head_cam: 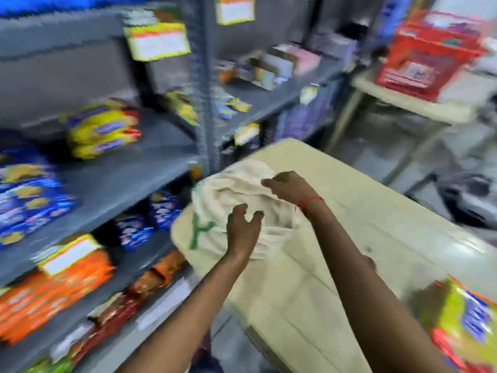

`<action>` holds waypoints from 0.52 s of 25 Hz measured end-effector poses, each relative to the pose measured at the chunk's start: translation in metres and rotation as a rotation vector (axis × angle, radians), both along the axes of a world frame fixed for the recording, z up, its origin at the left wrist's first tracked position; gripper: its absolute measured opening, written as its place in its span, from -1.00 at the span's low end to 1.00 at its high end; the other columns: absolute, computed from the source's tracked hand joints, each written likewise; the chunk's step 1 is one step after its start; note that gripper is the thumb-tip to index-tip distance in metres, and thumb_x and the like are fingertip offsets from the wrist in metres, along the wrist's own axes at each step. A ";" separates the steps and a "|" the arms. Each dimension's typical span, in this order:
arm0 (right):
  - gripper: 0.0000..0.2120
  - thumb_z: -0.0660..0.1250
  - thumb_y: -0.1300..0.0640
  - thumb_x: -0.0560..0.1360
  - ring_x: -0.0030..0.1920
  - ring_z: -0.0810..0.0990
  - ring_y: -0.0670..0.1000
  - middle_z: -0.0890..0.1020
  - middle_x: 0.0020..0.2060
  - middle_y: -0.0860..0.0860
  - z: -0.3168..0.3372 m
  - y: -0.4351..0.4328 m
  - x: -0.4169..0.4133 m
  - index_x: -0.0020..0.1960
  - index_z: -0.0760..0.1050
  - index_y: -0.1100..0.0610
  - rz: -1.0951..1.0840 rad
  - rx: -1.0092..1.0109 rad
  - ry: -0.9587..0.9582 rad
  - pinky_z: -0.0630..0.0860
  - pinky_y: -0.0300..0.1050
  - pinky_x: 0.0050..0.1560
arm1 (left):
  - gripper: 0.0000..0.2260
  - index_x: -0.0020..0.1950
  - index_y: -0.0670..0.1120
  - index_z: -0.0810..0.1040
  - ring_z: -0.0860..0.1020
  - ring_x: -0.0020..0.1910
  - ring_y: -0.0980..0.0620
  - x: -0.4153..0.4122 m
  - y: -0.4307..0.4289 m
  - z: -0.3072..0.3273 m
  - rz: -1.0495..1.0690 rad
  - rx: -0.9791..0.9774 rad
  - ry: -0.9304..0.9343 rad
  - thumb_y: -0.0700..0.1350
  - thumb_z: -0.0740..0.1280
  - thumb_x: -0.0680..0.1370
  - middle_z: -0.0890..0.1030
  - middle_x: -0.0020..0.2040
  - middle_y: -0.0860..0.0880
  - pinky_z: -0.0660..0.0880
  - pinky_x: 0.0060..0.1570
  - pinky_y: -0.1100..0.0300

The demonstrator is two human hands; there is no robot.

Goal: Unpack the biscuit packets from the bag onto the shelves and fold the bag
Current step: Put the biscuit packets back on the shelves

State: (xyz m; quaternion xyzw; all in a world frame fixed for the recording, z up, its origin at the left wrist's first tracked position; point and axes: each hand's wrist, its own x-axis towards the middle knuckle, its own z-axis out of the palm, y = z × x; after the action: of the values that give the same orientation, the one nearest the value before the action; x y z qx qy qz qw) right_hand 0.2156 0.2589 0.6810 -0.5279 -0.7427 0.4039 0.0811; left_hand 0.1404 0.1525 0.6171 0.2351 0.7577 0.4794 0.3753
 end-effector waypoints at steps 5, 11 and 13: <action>-0.56 0.30 -0.07 0.51 0.19 0.55 0.23 0.62 0.15 0.25 -0.038 0.012 0.242 0.13 0.56 0.30 -0.447 -0.022 -0.177 0.48 0.01 0.24 | -0.47 0.33 -0.20 0.43 0.50 0.26 -0.14 0.212 0.021 -0.037 -0.416 -0.344 -0.319 0.09 0.36 0.47 0.51 0.32 -0.18 0.45 0.12 0.10; -0.39 0.36 -0.13 0.45 0.30 0.48 0.20 0.50 0.32 0.21 -0.093 -0.005 0.434 0.34 0.39 0.24 -0.717 -0.063 -0.303 0.41 -0.02 0.28 | -0.38 0.27 -0.10 0.51 0.55 -0.14 -0.03 0.352 -0.007 -0.081 -0.769 -0.693 -0.619 0.23 0.44 0.35 0.56 0.01 -0.11 0.39 -0.38 0.27; -0.39 0.35 -0.21 0.42 0.10 0.58 0.15 0.56 0.20 0.21 -0.115 -0.010 0.463 0.28 0.42 0.19 -0.714 -0.218 -0.249 0.53 -0.04 0.04 | -0.36 0.38 -0.05 0.42 0.52 0.19 -0.09 0.367 -0.005 -0.096 -0.779 -0.699 -0.711 0.18 0.44 0.37 0.52 0.31 -0.11 0.51 -0.13 0.15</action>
State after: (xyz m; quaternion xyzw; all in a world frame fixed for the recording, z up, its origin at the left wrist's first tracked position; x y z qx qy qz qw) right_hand 0.6789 0.2489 0.5662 -0.8034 -0.4694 0.3599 0.0691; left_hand 0.5072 0.1474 0.5214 0.1836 0.5573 0.0805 0.8057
